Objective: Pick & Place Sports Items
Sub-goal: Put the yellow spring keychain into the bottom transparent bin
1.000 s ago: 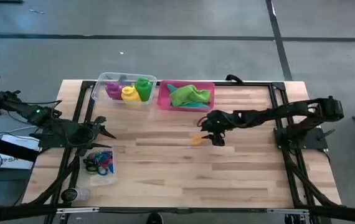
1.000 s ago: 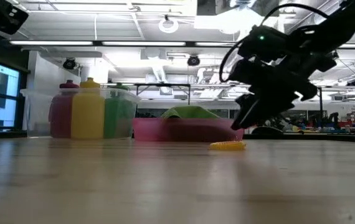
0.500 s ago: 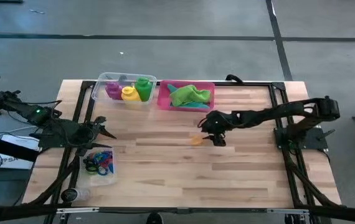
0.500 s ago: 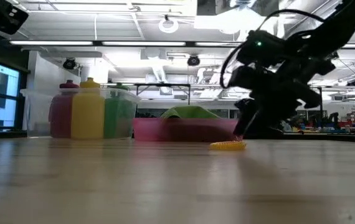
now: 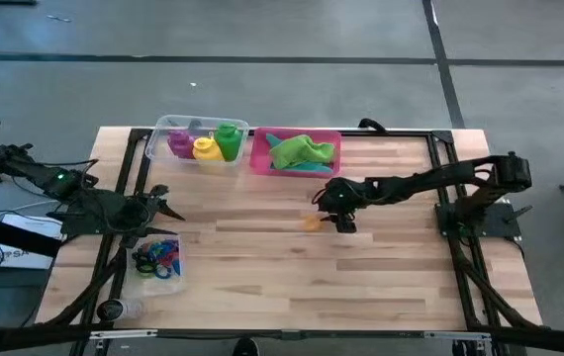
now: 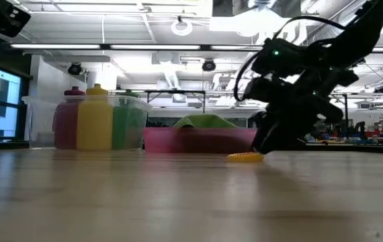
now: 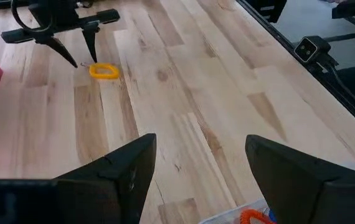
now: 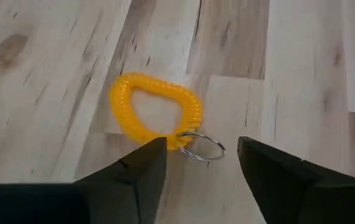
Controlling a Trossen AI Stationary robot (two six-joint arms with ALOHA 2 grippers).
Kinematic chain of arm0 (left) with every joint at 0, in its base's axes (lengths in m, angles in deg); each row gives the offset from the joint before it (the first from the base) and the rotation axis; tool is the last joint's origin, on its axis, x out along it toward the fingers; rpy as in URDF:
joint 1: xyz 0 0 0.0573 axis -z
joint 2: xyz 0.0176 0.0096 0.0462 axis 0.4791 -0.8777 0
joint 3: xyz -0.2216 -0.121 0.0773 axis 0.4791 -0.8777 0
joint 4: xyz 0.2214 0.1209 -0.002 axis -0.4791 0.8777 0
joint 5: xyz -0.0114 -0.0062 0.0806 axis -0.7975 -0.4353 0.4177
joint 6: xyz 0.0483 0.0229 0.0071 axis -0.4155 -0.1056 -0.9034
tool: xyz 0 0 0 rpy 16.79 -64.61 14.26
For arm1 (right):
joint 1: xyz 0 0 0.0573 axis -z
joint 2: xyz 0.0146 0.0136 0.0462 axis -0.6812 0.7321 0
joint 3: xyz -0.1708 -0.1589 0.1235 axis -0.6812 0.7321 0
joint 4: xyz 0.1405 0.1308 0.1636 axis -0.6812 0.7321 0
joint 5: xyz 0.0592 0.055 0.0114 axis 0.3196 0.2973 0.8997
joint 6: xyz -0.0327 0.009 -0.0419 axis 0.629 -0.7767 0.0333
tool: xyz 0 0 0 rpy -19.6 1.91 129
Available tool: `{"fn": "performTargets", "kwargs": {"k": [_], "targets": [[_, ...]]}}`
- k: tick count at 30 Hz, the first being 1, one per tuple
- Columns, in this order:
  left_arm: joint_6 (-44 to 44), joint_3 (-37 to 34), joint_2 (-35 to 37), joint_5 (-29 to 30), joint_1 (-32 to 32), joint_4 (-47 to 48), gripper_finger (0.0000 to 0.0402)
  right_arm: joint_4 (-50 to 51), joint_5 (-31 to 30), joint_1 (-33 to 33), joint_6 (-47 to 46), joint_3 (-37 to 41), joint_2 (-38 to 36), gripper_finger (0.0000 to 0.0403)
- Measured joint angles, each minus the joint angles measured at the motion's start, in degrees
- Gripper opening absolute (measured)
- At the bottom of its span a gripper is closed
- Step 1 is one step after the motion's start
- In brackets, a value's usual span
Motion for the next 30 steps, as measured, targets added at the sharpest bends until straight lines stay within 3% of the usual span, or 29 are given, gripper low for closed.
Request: {"fn": "performTargets", "kwargs": {"k": [22,30], "targets": [[0.0,0.0,0.0,0.0,0.0,0.0,0.0199,0.7,1.4,-3.7,-1.3,0.0,0.0,0.0003],[0.3,0.0,0.0,0.0,0.0,0.0,0.0199,-0.9,1.7,-5.2,-7.1,0.0,-0.4,0.0001]]}}
